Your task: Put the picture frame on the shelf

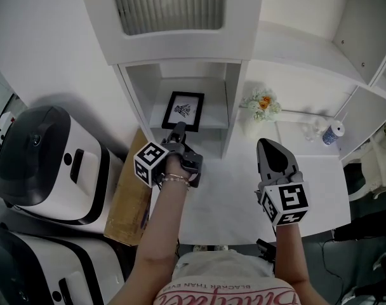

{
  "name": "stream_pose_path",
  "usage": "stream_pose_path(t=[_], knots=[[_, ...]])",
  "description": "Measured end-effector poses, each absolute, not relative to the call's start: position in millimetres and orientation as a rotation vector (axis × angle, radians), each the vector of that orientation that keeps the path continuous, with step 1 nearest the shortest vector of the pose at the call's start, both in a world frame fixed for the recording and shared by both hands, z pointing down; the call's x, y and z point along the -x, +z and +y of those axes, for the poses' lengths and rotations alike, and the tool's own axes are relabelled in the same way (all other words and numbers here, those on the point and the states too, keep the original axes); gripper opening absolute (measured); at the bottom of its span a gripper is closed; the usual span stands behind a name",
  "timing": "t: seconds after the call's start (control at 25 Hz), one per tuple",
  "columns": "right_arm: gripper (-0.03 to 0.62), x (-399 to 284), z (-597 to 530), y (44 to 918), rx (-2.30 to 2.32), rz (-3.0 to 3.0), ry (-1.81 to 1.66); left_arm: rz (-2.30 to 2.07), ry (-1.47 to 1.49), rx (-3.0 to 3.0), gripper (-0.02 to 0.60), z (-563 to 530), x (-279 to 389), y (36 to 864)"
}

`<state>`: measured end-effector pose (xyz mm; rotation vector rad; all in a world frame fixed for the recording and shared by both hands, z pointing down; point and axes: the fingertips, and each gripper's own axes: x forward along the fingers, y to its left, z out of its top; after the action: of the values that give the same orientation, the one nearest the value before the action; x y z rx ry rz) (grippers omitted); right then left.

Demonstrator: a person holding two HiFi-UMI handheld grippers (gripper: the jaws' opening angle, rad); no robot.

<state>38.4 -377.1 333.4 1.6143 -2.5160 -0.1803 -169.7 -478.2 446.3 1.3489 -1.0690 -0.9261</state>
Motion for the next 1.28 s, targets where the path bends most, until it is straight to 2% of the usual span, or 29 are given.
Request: stream_pose_path(t=[0.12, 0.6, 1.28], knots=[[0.008, -38.4, -376.6, 334.0, -1.615, -2.515, -0.178, -1.085, -0.91, -1.338, 0.216, -482.2, 171.2, 451.1], [0.008, -25.8, -381.3, 334.2, -1.589, -2.528, -0.185, -1.116, -0.834, -1.341, 0.265, -502.6, 176.1, 456.8], [0.008, -5.8, -378.3, 329.2, -1.537, -2.572, -0.204, -1.159, -0.765, -1.421, 0.279, -486.9, 181.4, 440.6]])
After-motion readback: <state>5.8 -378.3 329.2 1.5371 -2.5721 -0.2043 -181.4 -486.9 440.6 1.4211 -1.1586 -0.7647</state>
